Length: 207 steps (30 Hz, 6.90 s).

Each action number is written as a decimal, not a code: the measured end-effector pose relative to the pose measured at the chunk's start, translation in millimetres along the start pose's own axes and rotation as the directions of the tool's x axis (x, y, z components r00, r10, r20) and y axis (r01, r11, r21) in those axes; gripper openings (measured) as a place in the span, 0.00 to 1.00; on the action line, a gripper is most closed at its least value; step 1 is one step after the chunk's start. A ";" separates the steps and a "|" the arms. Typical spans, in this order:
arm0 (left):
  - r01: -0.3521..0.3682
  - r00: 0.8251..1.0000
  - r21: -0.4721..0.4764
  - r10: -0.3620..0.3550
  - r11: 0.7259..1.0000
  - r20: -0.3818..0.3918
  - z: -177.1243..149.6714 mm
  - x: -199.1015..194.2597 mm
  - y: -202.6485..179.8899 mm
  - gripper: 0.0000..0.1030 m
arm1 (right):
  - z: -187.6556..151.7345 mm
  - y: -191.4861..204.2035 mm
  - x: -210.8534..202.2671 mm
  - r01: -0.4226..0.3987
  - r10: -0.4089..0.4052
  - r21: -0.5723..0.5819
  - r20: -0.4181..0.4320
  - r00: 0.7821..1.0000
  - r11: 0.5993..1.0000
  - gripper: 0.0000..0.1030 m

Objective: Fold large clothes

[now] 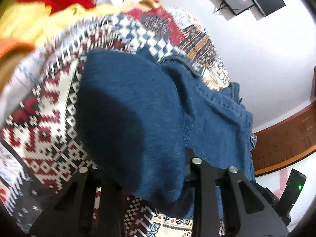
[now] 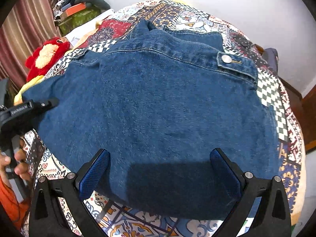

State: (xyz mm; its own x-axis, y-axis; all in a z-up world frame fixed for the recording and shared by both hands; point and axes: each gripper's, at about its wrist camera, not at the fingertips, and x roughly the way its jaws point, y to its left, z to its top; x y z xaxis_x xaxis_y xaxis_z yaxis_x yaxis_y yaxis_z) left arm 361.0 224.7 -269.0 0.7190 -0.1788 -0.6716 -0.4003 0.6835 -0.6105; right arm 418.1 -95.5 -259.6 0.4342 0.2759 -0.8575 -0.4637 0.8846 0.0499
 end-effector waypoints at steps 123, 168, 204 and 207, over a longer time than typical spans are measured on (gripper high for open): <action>-0.094 0.977 0.744 0.205 0.661 -0.058 35.8 66.0 -190.5 0.91 | 80.8 -70.9 8.1 -0.257 0.267 0.117 -0.080 0.960 0.959 1.00; 0.220 0.857 0.280 -0.048 0.935 -0.513 -15.6 71.6 -121.1 0.93 | -5.1 -104.4 52.5 -0.462 0.564 0.444 -0.126 0.816 0.768 1.00; 0.242 0.965 0.479 -0.157 0.844 -0.211 55.9 -125.3 -136.1 0.58 | 68.0 51.3 -116.6 -0.484 0.476 0.081 0.103 0.873 0.871 0.37; 0.205 0.972 0.464 -0.123 0.862 -0.201 66.1 -135.8 -108.6 0.58 | 69.5 78.4 -106.8 -0.503 0.498 0.074 0.078 0.864 0.861 0.37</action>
State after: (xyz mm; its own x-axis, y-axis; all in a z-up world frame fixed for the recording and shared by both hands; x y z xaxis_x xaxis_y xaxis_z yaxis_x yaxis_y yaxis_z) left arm 344.4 221.6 -83.7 0.6340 -0.4002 -0.6617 0.0659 0.8805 -0.4694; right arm 389.0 -29.4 -128.5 0.2043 0.7082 -0.6759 -0.5604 0.6507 0.5124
